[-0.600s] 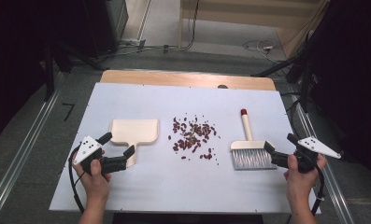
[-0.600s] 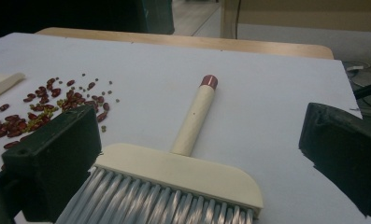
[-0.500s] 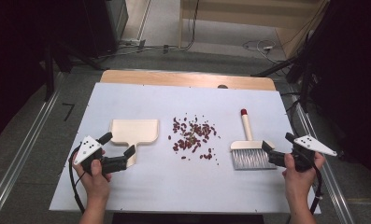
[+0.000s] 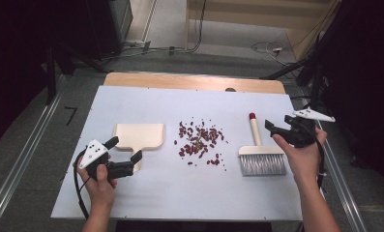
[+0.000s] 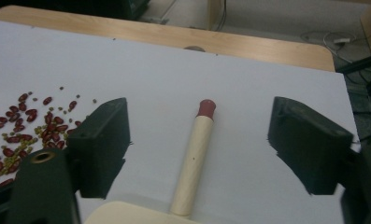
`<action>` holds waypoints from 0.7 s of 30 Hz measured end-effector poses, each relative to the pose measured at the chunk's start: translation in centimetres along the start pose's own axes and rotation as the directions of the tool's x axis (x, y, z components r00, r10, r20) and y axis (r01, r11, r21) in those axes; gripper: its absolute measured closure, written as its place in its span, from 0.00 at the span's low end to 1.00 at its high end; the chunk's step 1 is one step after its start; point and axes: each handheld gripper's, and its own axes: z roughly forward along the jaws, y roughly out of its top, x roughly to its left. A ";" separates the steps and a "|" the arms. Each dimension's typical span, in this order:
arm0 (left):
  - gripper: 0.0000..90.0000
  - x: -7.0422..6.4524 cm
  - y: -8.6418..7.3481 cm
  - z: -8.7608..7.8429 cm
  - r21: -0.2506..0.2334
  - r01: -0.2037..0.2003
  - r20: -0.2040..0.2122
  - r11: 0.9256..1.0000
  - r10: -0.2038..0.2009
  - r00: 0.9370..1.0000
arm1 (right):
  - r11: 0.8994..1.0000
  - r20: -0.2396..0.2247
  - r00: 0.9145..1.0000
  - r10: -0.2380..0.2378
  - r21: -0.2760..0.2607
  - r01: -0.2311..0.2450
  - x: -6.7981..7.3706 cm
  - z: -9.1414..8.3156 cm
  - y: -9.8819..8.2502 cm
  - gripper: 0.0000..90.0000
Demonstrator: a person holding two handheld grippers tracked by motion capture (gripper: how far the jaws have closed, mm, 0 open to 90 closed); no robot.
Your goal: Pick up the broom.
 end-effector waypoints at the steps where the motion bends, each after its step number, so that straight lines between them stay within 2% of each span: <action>1: 0.00 0.0 0.0 0.0 0.002 -0.002 0.000 1.000 0.002 1.000 | 0.999 0.017 1.000 -0.004 0.033 0.003 0.1 0.6 0.4 0.26; 3: 0.00 0.0 0.0 0.0 0.004 -0.001 -0.003 1.000 0.001 1.000 | 0.993 0.029 0.999 -0.027 0.117 0.023 0.2 1.9 1.1 0.31; 4: 0.00 0.0 0.0 0.0 0.004 -0.001 -0.005 1.000 0.001 1.000 | 0.985 0.011 1.000 -0.021 0.170 0.019 0.2 2.7 1.4 0.36; 6: 0.00 0.0 0.0 0.0 0.003 -0.001 -0.004 1.000 0.001 1.000 | 0.969 -0.016 1.000 0.011 0.245 -0.007 0.1 4.1 1.7 0.40; 8: 0.00 0.0 0.0 0.0 0.003 -0.005 -0.001 1.000 0.005 1.000 | 0.949 -0.012 1.000 0.027 0.314 -0.022 0.1 5.5 1.7 0.46; 9: 0.00 0.0 0.0 0.0 0.008 -0.008 -0.002 1.000 0.008 1.000 | 0.949 -0.012 1.000 0.027 0.314 -0.022 0.1 5.5 1.7 0.46; 10: 0.00 -0.1 0.0 0.1 0.009 -0.010 0.000 1.000 0.010 1.000 | 0.939 -0.006 0.999 0.034 0.343 -0.030 0.0 6.2 1.6 0.48; 11: 0.00 -0.1 0.0 0.1 0.010 -0.012 0.002 1.000 0.012 1.000 | 0.924 0.007 0.999 0.046 0.379 -0.045 0.0 6.8 1.5 0.48; 12: 0.00 -0.2 0.0 0.1 0.011 -0.012 0.001 1.000 0.012 1.000 | 0.905 0.010 0.998 0.057 0.421 -0.056 0.0 7.4 1.3 0.49; 13: 0.00 -0.2 0.0 0.2 0.017 -0.018 0.004 1.000 0.017 1.000 | 0.866 0.032 0.997 0.069 0.494 -0.076 0.0 8.5 0.8 0.53; 14: 0.00 -0.2 0.0 0.2 0.017 -0.018 0.004 1.000 0.017 1.000 | 0.866 0.032 0.997 0.069 0.494 -0.076 0.0 8.5 0.8 0.53; 16: 0.00 -0.3 0.0 0.3 0.021 -0.021 0.008 1.000 0.021 1.000 | 0.834 0.055 0.996 0.066 0.545 -0.086 0.0 9.3 0.4 0.55; 21: 0.01 -0.5 0.0 0.6 0.026 -0.025 0.011 0.999 0.025 1.000 | 0.797 0.086 0.992 0.089 0.592 -0.123 0.2 10.2 -0.5 0.59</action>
